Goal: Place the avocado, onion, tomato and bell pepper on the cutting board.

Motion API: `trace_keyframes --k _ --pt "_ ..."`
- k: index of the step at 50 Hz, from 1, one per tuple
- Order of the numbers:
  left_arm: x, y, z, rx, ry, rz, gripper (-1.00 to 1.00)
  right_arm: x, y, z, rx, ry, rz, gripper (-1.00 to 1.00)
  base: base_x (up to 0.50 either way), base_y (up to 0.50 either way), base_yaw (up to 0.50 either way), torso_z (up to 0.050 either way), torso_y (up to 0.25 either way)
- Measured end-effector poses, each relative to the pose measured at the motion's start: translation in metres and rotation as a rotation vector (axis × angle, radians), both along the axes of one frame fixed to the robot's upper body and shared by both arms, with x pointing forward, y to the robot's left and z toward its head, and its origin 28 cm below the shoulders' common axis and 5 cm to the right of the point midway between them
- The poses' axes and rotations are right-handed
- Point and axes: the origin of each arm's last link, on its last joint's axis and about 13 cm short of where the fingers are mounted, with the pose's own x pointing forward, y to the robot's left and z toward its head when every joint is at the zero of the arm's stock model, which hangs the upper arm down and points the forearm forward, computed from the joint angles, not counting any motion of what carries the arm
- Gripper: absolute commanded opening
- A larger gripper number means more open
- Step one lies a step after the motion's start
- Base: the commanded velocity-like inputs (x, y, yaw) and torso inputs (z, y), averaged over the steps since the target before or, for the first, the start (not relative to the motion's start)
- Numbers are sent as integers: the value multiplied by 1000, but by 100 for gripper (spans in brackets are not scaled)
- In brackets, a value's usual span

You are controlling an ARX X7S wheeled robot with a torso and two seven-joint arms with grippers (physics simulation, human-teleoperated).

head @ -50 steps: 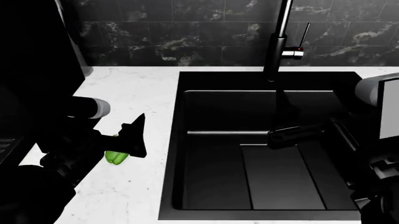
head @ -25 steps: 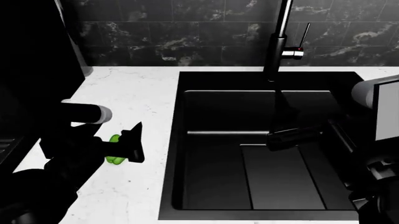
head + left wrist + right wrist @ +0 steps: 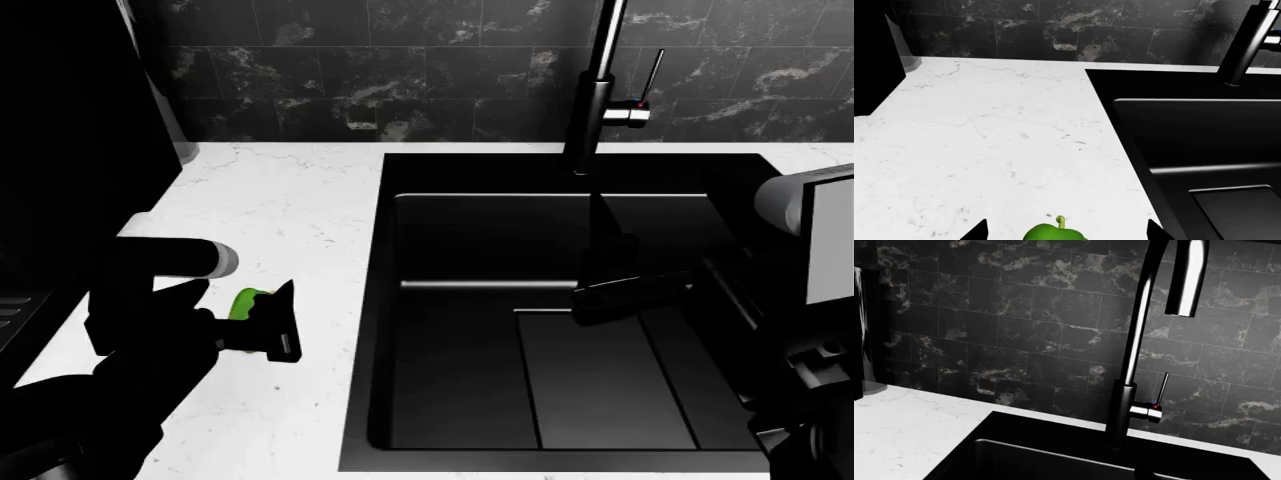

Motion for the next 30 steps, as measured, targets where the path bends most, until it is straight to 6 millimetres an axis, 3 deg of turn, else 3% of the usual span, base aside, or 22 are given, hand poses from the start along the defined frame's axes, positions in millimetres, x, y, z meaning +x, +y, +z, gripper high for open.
trace_keyframes --k 30 --pt "-4 2 -9 14 46 27 100 -3 0 1 4 -12 8 100 0 0 0 0 0"
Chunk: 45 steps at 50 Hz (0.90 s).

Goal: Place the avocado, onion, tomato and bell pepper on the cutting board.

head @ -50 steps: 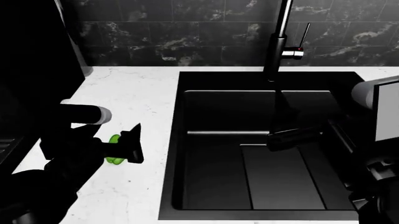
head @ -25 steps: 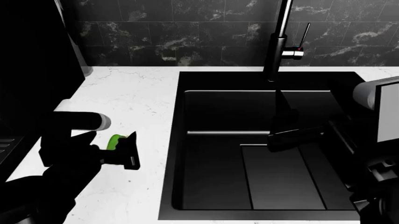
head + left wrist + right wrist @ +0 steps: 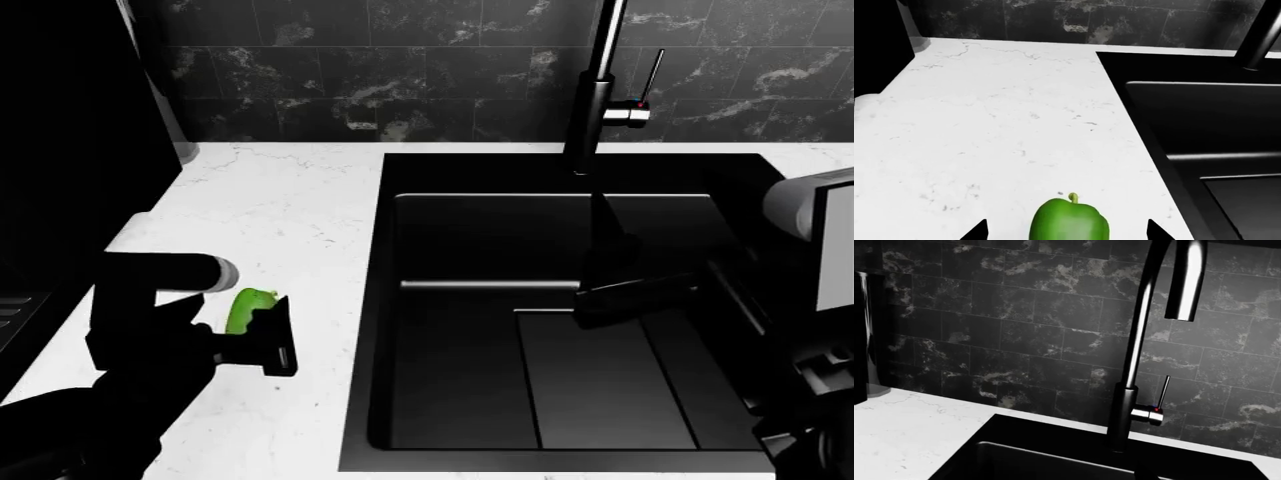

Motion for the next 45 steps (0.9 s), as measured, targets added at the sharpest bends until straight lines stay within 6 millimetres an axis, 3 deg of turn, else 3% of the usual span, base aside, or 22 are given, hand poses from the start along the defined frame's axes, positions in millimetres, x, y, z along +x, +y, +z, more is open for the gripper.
trace_keyframes --k 41,42,45 --pt "6 -2 -20 36 78 -25 100 1 -1 -3 7 7 -10 100 0 0 0 0 0" --pt "6 -2 -20 36 78 -26 -100 1 -1 -3 7 7 -10 100 0 0 0 0 0" --pt "6 -2 -20 37 76 -30 -100 2 -1 -3 7 7 -10 100 0 0 0 0 0"
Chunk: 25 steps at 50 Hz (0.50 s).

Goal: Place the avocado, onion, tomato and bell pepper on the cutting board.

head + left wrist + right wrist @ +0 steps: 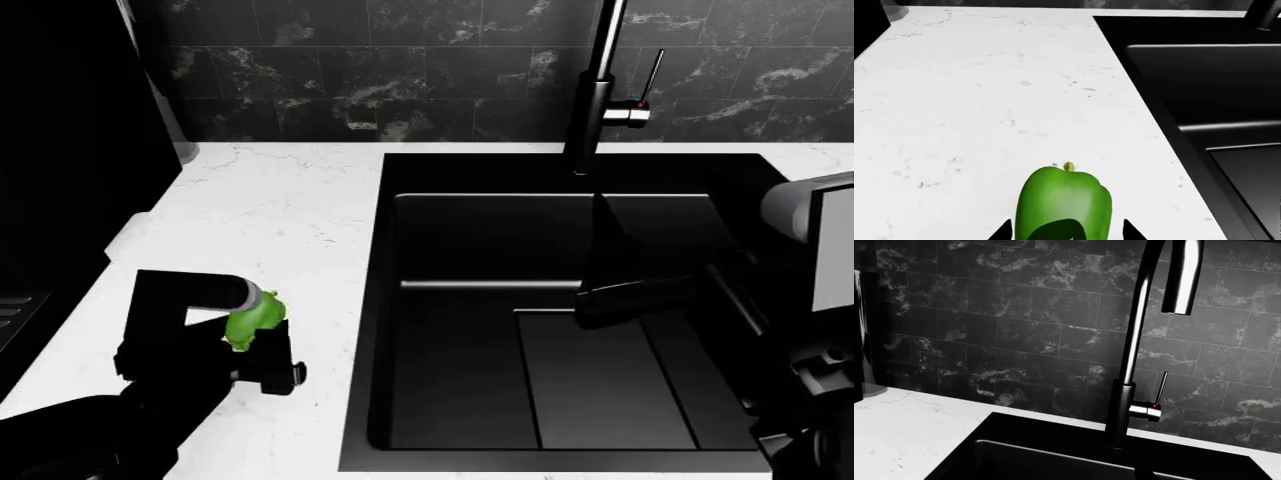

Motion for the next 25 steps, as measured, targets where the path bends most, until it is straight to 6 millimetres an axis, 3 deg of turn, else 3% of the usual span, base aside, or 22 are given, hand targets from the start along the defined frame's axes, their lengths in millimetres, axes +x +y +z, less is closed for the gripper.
trace_keyframes --k 14,25 --pt "-4 0 6 13 -47 -15 -100 0 0 -2 6 -1 -1 100 0 0 0 0 1" --pt "-7 3 23 -3 -141 -2 -100 -2 -1 -4 14 -2 -4 100 0 0 0 0 0"
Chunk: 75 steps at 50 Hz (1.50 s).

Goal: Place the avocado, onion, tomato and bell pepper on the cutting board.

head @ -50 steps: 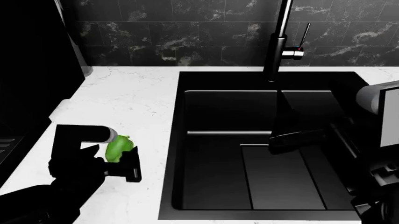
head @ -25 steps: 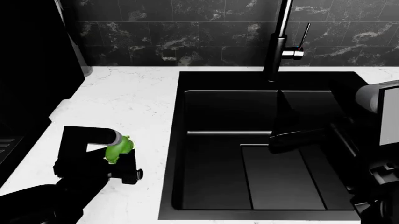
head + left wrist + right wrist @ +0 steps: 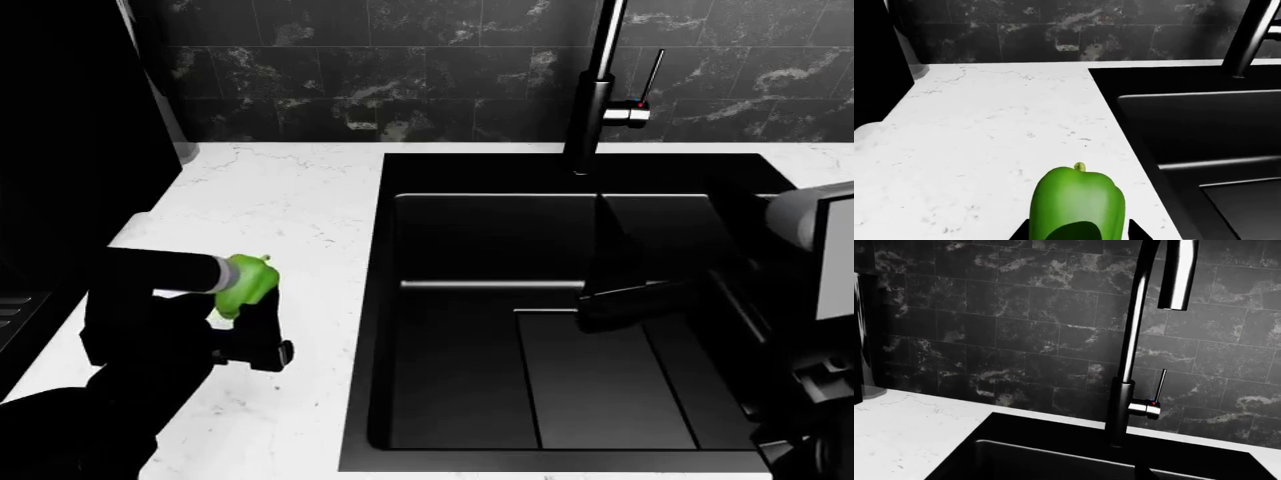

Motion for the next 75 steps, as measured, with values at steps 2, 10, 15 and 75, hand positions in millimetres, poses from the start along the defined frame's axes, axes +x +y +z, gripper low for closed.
trace_keyframes --k 2,10,15,75 --pt "-1 0 3 -4 -16 -1 -100 0 0 0 0 -1 0 100 0 0 0 0 0" --pt "-3 1 14 -24 -75 -13 -100 -1 0 0 -8 -4 0 100 0 0 0 1 0" --pt "-3 0 18 -29 -108 -23 -100 -1 1 0 -28 -5 3 100 0 0 0 0 0" --pt "-13 -12 35 -77 -274 -246 -100 -2 2 -3 -30 9 -5 100 0 -270 0 0 0"
